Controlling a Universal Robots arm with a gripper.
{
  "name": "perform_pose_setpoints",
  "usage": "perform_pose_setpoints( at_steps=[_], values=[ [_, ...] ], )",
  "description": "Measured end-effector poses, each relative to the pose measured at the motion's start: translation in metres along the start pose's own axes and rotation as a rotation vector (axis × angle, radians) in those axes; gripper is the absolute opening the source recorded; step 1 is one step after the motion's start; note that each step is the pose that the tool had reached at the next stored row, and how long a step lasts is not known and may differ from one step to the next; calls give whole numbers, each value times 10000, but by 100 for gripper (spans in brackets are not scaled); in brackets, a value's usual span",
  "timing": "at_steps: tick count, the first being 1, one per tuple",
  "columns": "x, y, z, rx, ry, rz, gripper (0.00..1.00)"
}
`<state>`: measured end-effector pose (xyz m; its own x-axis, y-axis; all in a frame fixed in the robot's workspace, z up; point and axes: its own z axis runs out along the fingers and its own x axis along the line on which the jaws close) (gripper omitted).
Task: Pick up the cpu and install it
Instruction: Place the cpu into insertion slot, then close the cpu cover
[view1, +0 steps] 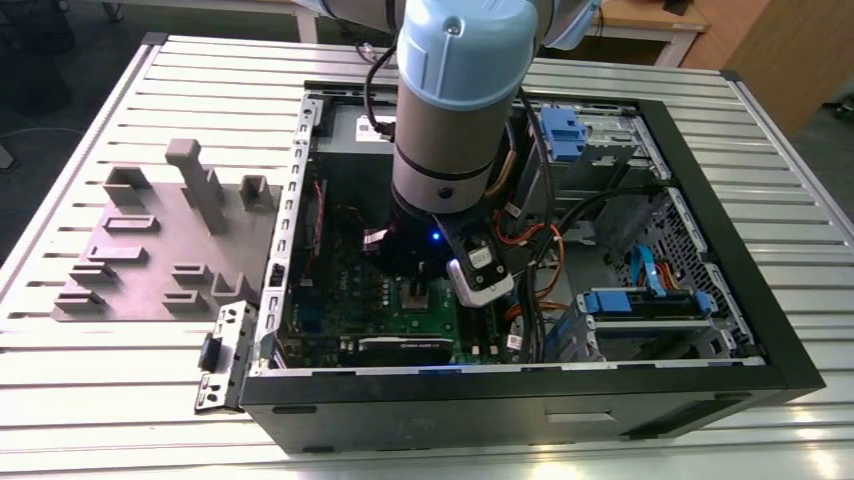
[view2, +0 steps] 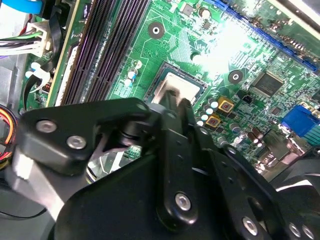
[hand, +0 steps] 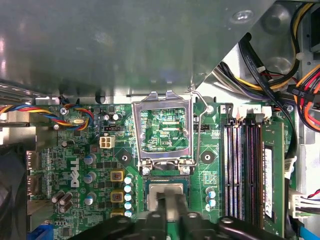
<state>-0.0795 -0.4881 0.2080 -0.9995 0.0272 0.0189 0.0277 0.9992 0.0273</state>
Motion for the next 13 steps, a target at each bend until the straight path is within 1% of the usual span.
perform_pose_setpoints(
  at_steps=[1,2,3,4,13],
  values=[
    [0,0,0,0,0,0,22],
    [0,0,0,0,0,0,16],
    [0,0,0,0,0,0,16],
    [0,0,0,0,0,0,11],
    [0,0,-9,0,0,0,11]
  ],
)
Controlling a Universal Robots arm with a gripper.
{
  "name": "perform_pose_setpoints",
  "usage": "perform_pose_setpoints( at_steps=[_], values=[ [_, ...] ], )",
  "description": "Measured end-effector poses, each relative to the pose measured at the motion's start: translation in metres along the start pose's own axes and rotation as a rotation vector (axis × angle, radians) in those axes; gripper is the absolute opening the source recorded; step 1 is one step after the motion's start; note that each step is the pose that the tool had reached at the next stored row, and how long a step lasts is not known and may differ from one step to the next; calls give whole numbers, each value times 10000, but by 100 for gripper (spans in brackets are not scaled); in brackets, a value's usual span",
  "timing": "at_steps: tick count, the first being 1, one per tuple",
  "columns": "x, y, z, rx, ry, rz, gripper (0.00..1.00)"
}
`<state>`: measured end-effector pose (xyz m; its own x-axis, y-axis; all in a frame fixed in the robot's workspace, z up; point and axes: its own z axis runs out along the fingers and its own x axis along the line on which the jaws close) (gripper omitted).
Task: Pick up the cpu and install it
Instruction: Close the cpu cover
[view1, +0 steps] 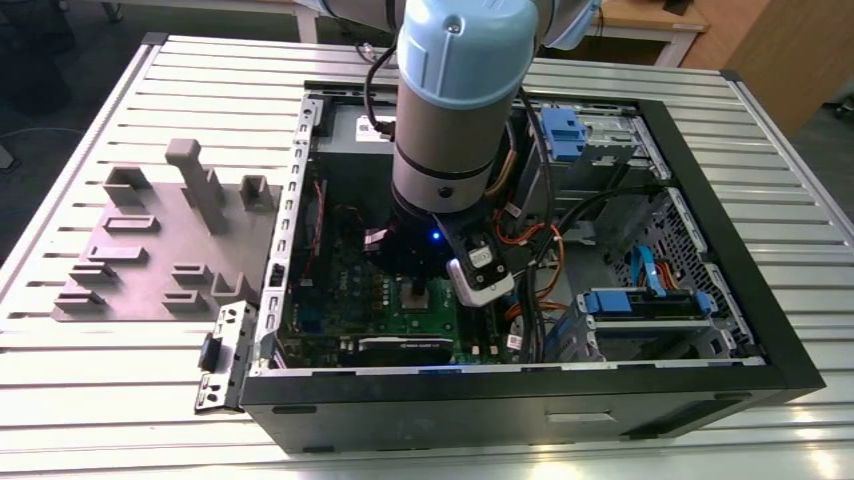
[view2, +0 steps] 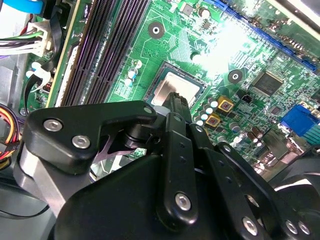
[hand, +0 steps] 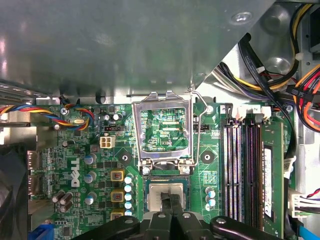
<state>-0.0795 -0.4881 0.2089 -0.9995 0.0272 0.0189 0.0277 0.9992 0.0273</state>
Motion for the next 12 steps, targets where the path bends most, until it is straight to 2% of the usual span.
perform_pose_setpoints(
  at_steps=[8,12],
  values=[
    [0,0,-5,3,-6,-1,11],
    [1,1,-51,20,-11,0,11]
  ],
)
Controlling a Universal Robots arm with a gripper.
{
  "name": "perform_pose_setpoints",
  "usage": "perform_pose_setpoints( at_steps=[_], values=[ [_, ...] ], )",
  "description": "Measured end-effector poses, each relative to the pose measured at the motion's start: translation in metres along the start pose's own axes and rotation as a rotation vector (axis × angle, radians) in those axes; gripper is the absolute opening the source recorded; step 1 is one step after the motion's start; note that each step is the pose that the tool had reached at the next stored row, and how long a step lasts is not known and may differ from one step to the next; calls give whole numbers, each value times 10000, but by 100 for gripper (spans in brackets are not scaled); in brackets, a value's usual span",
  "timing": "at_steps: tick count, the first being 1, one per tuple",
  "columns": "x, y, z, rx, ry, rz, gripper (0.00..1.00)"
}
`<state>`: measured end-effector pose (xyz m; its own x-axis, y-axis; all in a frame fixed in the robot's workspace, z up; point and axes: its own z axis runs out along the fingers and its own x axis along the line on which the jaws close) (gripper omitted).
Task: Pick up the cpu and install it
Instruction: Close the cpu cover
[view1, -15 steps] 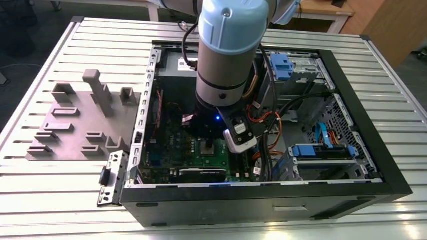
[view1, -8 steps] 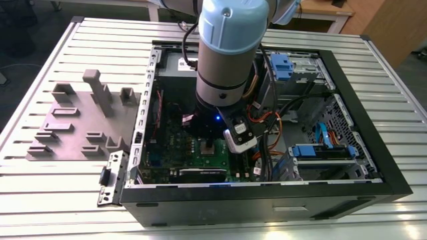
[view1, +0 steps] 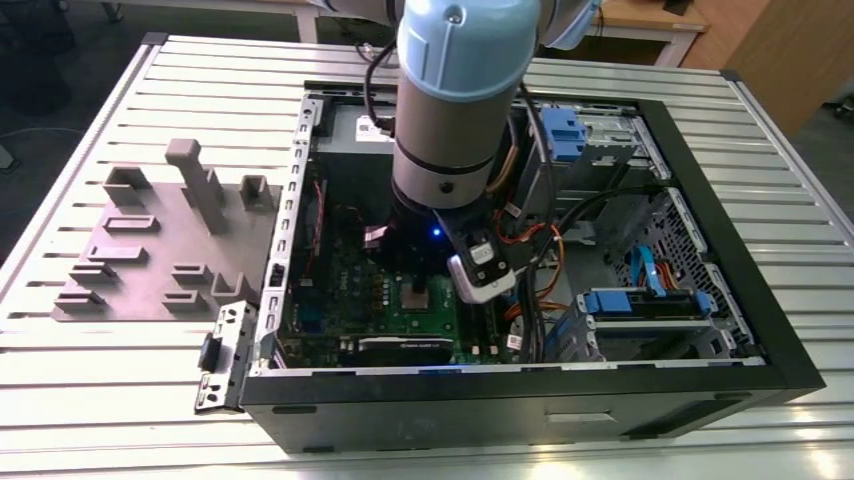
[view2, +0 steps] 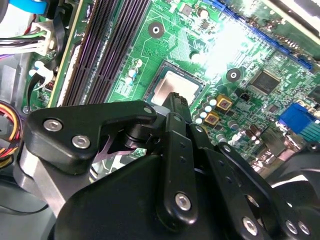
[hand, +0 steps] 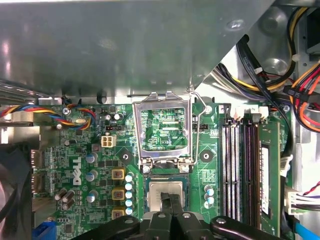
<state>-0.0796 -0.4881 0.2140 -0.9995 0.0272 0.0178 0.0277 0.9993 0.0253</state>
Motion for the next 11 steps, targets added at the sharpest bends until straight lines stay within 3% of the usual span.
perform_pose_setpoints(
  at_steps=[7,11],
  values=[
    [3,3,-88,45,-74,-1,11],
    [6,7,-183,105,-119,-1,11]
  ],
)
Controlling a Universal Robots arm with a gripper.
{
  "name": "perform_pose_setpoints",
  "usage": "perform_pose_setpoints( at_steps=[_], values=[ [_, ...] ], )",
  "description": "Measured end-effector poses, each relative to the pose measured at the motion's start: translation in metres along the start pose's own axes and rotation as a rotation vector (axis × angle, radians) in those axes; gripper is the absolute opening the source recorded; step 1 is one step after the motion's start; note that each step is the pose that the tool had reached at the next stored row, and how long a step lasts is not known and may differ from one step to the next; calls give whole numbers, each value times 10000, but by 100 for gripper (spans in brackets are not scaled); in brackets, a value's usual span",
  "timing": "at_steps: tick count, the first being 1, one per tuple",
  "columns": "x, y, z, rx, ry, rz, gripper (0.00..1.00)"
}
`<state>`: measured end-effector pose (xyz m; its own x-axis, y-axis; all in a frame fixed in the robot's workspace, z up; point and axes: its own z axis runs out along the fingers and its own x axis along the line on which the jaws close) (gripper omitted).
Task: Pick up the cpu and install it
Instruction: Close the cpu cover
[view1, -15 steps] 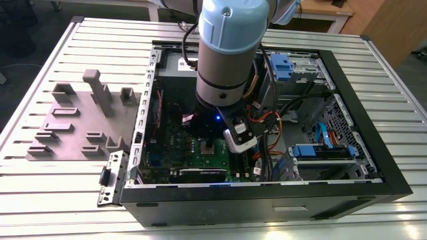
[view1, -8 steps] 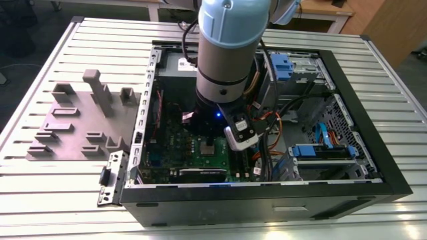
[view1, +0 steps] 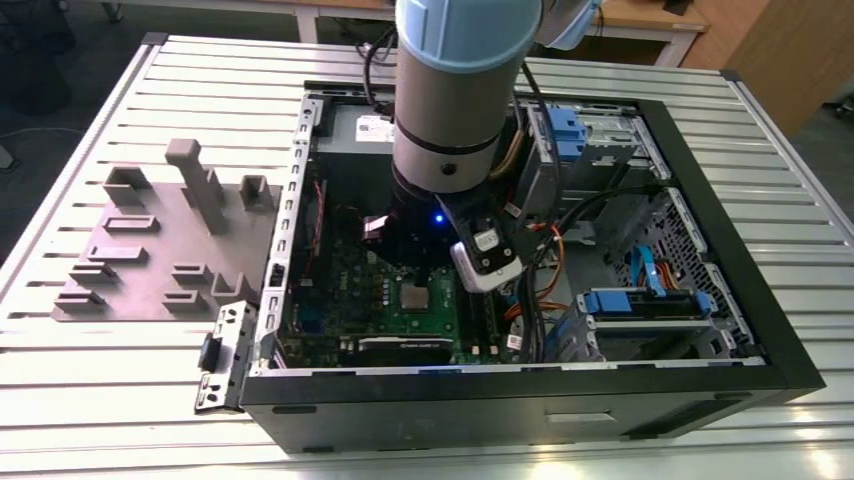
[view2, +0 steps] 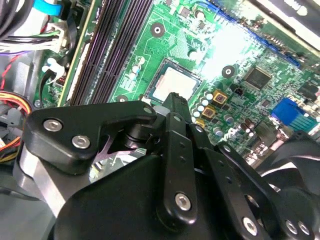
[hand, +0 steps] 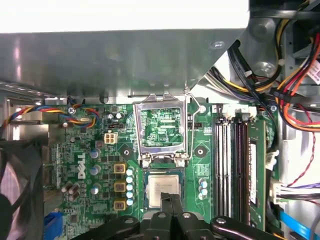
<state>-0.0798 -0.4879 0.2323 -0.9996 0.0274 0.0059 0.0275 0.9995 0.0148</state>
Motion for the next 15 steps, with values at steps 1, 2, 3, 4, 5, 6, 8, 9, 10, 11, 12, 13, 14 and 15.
perform_pose_setpoints(
  at_steps=[1,2,3,4,5,6,8,9,10,11,12,13,14,15],
  values=[
    [0,1,-20,24,-7,0,11],
    [0,1,-36,39,-15,-1,11],
    [0,1,-46,42,-24,-1,11],
    [0,1,-50,41,-35,-1,11],
    [0,2,-49,39,-40,-1,11],
    [2,2,-49,39,-42,0,11],
    [2,8,-51,43,-43,-103,11],
    [2,7,-51,44,-40,-255,11],
    [2,7,-50,45,-37,-433,11],
    [2,8,-49,44,-35,-614,11],
    [2,8,-48,45,-33,-793,11],
    [2,8,-47,47,-30,-990,11],
    [2,8,-46,47,-28,-1165,11],
    [2,8,-46,48,-27,-1260,11]
  ],
)
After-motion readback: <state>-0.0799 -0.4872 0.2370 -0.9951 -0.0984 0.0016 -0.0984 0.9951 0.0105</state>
